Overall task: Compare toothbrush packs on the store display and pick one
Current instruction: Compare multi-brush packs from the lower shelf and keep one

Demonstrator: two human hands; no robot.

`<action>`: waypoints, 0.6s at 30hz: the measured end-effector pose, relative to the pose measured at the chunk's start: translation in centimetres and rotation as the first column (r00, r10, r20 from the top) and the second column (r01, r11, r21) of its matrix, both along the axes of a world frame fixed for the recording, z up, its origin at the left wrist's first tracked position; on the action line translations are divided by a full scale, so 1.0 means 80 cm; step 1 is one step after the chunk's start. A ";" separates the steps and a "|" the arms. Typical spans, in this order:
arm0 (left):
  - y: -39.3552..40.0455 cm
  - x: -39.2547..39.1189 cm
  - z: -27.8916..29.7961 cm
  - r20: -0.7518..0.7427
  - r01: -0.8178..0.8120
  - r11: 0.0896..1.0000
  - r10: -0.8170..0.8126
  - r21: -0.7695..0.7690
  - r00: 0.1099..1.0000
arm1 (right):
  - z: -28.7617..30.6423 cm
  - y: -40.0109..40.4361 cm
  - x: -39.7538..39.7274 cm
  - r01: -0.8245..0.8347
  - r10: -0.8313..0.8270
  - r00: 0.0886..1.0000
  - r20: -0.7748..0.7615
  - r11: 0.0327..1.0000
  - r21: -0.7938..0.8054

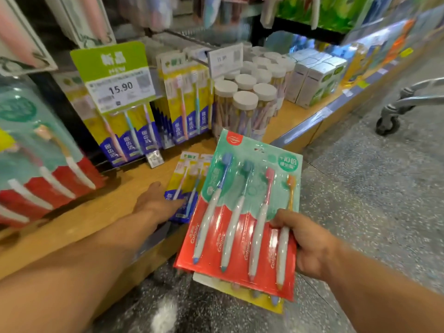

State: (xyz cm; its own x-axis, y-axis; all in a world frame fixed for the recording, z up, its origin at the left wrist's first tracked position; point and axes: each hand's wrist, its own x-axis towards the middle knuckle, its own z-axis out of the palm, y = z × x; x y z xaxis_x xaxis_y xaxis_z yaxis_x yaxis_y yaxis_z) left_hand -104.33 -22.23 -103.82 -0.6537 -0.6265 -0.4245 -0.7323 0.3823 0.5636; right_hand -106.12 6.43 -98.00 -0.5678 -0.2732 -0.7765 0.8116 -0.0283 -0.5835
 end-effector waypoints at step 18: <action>0.021 0.107 0.027 -0.310 0.078 0.614 0.281 0.785 0.908 | 0.002 -0.056 0.002 -0.149 0.149 0.987 -0.057 0.989 0.005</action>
State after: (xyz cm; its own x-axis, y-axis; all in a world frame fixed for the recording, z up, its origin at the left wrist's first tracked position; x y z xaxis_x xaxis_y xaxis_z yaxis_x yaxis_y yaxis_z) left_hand -95.79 -20.58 -101.64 -0.8172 -0.2554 -0.5167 -0.4035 -0.3867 0.8293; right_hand -105.98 1.92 -97.87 -0.5641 -0.3577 -0.7442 0.7722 0.0907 -0.6289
